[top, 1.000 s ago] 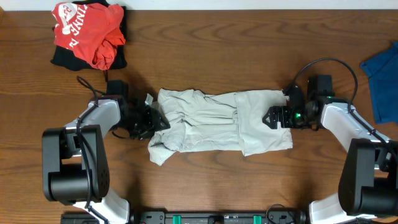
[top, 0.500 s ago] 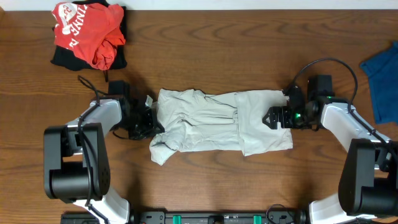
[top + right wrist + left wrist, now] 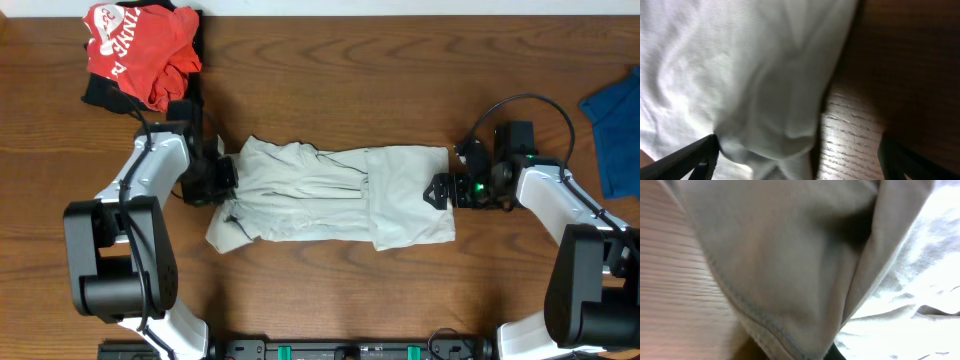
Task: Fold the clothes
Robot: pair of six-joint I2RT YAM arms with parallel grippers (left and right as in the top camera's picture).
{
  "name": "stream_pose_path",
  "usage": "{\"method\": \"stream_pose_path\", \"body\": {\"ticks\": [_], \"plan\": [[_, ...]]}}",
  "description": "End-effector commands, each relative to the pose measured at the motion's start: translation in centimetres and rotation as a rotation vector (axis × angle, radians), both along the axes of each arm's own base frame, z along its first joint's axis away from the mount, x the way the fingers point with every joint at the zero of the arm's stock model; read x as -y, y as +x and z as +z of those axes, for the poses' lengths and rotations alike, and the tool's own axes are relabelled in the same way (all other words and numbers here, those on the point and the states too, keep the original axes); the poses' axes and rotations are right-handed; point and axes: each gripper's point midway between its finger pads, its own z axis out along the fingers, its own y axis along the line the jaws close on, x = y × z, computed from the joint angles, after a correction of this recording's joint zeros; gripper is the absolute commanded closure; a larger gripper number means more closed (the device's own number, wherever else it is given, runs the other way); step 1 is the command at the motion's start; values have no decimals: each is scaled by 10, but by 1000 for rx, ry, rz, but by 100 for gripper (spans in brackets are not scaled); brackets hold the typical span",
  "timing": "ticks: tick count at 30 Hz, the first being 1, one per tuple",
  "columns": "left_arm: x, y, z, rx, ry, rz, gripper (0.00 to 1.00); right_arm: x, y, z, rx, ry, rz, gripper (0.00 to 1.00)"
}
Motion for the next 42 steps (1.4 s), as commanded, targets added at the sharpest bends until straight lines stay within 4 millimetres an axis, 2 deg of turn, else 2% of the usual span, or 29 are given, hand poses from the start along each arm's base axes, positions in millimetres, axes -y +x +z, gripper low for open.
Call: {"method": "stream_pose_path", "body": {"ticks": [1, 9, 14, 18, 22, 29, 34, 42], "plan": [[-13, 17, 27, 78, 68, 23, 94, 0, -5, -2, -14, -26, 6, 1], [-41, 14, 61, 104, 230, 82, 94, 1, -8, -3, -28, -31, 5, 1], [-36, 14, 81, 162, 228, 74, 94, 1, -8, -3, -31, -29, -6, 1], [-17, 15, 98, 228, 222, 23, 94, 1, -8, -3, -38, -27, -19, 1], [24, 17, 110, 298, 203, -90, 94, 1, -8, -3, -45, -24, -36, 1], [117, 12, 118, 399, 149, -271, 94, 2, -15, -4, -80, -23, -55, 1], [164, 2, 125, 472, 148, -328, 94, 19, -18, -8, -128, -88, -174, 1], [236, -15, 137, 582, 42, -428, 94, 39, -20, -8, -151, -82, -261, 1]]}}
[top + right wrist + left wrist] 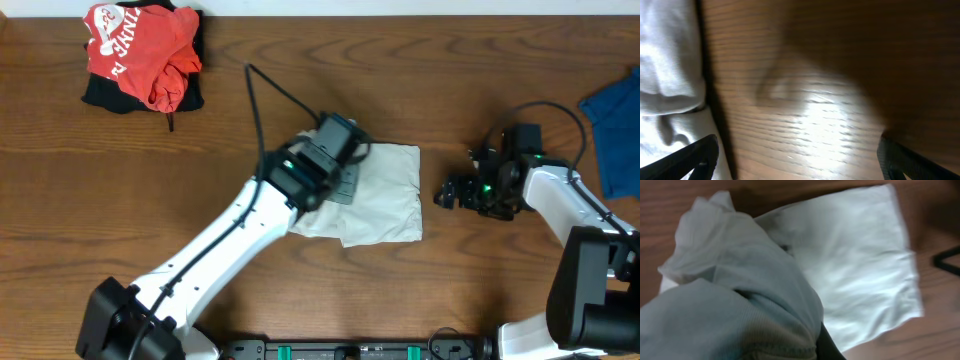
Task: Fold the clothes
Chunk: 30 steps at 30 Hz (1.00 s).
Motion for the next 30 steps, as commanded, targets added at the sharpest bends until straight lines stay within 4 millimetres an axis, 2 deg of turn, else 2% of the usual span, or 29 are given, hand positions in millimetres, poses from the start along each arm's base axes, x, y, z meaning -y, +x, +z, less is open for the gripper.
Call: {"method": "stream_pose_path", "body": {"ticks": [1, 5, 9, 15, 20, 21, 22, 24, 25, 26, 27, 30], "plan": [[21, 1, 15, 54, -44, -1, 94, 16, -7, -5, -41, -35, -69, 1], [48, -3, 10, 73, -65, -52, 94, 20, -10, -5, -52, -33, -84, 1], [68, -7, -7, 59, -69, -74, 91, 20, -10, -5, -53, -32, -84, 1], [83, -5, -33, 29, -67, -58, 88, 20, -10, -5, -55, -31, -83, 1], [90, 1, -31, 52, -94, -57, 88, 19, -10, -5, -55, -28, -83, 1], [91, 2, -30, 56, -99, -57, 83, 19, -10, -5, -55, -28, -83, 1], [92, 3, -29, 59, -102, -57, 69, 19, -10, -5, -55, -28, -83, 1], [92, 3, -29, 62, -106, -57, 62, 19, -10, -5, -54, -28, -83, 1], [93, 4, -28, 64, -109, -57, 56, 19, -10, -5, -54, -27, -83, 1], [94, 4, -28, 67, -112, -57, 46, 19, -10, -5, -54, -23, -83, 1], [95, 4, -27, 68, -117, -59, 41, 18, -10, -5, -53, -20, -82, 1], [98, 5, -25, 72, -131, -64, 41, 16, -9, -4, -48, -6, -81, 1]]}}
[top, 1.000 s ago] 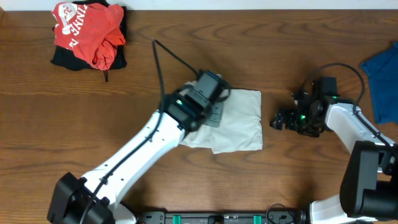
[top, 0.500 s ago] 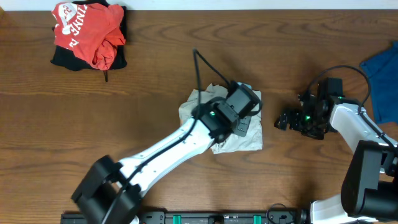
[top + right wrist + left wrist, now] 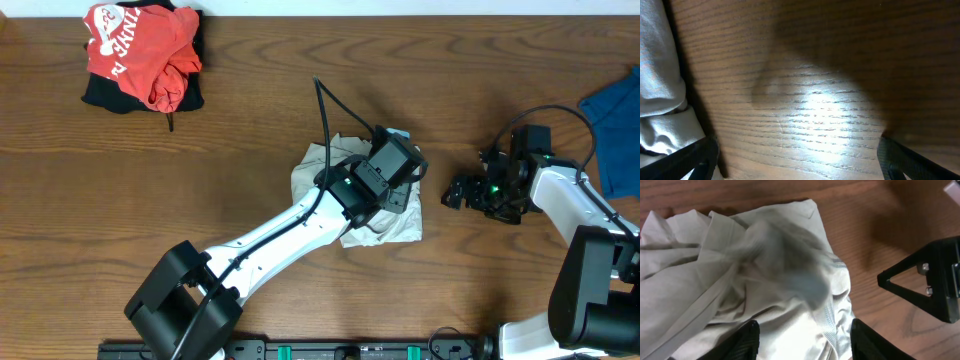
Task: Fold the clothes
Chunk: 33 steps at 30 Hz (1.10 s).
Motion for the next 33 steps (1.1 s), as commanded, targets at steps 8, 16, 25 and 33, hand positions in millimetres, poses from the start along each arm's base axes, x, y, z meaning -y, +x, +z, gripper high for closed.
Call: {"method": "stream_pose_path", "body": {"ticks": [8, 16, 25, 33], "plan": [[4, 8, 51, 137, -39, -80, 17, 0, 6, 12, 14, 27, -21, 1], [-103, 18, 141, 329, 49, 167, 2, -32, 39, 97, 268, 180, 102, 1], [-230, 17, 139, 226, 196, 462, 2, -87, 33, 102, 277, 218, 243, 1], [-256, 11, 123, 152, 247, 531, 2, -129, 45, 89, 344, 80, 376, 1]]}}
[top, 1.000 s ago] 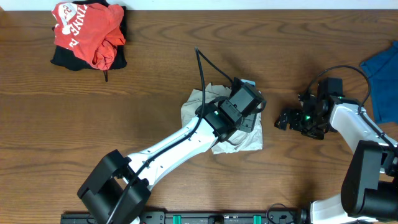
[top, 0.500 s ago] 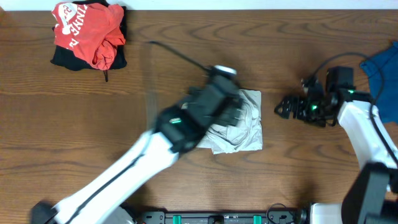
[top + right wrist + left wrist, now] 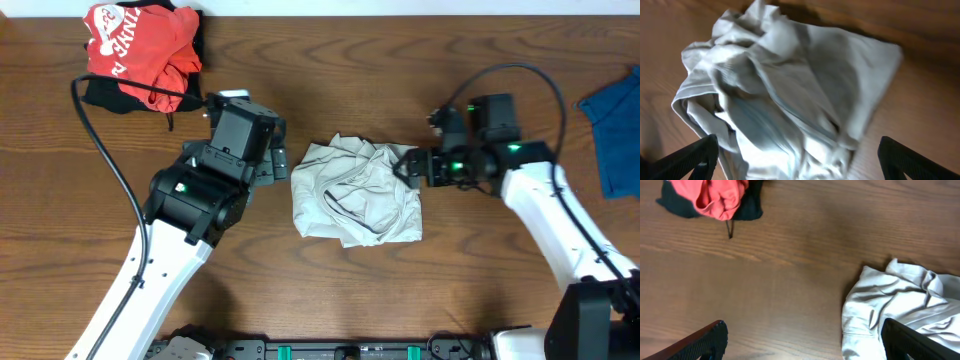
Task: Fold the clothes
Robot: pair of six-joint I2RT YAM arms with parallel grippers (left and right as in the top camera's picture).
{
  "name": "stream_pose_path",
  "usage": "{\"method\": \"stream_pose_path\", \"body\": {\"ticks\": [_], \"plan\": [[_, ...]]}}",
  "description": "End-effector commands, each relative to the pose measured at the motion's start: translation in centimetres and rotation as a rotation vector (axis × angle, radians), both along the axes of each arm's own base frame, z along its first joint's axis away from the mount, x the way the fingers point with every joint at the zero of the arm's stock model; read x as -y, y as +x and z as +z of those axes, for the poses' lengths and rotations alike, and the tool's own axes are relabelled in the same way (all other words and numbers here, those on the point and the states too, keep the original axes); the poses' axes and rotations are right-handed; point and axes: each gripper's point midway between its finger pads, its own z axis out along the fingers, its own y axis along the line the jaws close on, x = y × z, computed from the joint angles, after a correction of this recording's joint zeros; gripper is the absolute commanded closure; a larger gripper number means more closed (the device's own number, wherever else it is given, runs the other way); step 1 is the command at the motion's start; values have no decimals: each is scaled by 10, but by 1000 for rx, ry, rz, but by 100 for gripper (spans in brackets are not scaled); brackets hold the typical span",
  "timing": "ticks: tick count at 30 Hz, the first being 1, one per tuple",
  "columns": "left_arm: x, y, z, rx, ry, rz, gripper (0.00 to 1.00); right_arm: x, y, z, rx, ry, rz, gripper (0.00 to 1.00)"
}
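A pale grey garment (image 3: pixel 357 191) lies crumpled in a rough, bunched square at the table's middle; the right wrist view shows it (image 3: pixel 790 95) wrinkled and partly blurred. My left gripper (image 3: pixel 278 165) sits open just left of it, holding nothing; its wrist view shows the cloth's left edge (image 3: pixel 900 310) and bare wood between the fingers. My right gripper (image 3: pixel 408 168) is open at the garment's upper right edge, above the cloth and gripping none of it.
A red shirt on a black garment (image 3: pixel 140 50) is heaped at the far left corner, also in the left wrist view (image 3: pixel 715 197). A blue cloth (image 3: pixel 615 130) lies at the right edge. The tabletop (image 3: pixel 200 300) is brown wood.
My left arm has drawn back from over the garment's right part to its left side. My right gripper has moved left from bare wood to the garment's upper right edge.
The garment first lay long across the table, my left gripper shut on its left end, the right open at its right end. Then the left end was carried over the right half. The left gripper then stood open over the bundle, and now both are open beside it.
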Motion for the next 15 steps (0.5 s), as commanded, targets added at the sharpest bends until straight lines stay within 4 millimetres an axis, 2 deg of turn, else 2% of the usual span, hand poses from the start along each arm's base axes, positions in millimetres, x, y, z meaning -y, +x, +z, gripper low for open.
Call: {"method": "stream_pose_path", "body": {"ticks": [1, 5, 9, 12, 15], "plan": [[-5, -1, -5, -17, 13, 27, 2, -12, 4, -8, 37, -76, 37, 1], [-6, -3, -6, -24, 16, 27, 2, -31, 8, -17, 87, -92, 137, 1], [-6, -3, -6, -24, 16, 27, 2, -36, 7, -35, 49, -101, 155, 4], [-6, -3, -7, -26, 17, 27, 2, -32, 7, -49, 20, -127, 149, 16], [-7, -4, -7, -28, 19, 27, 2, -24, 13, -53, 34, -178, 126, 28]]}}
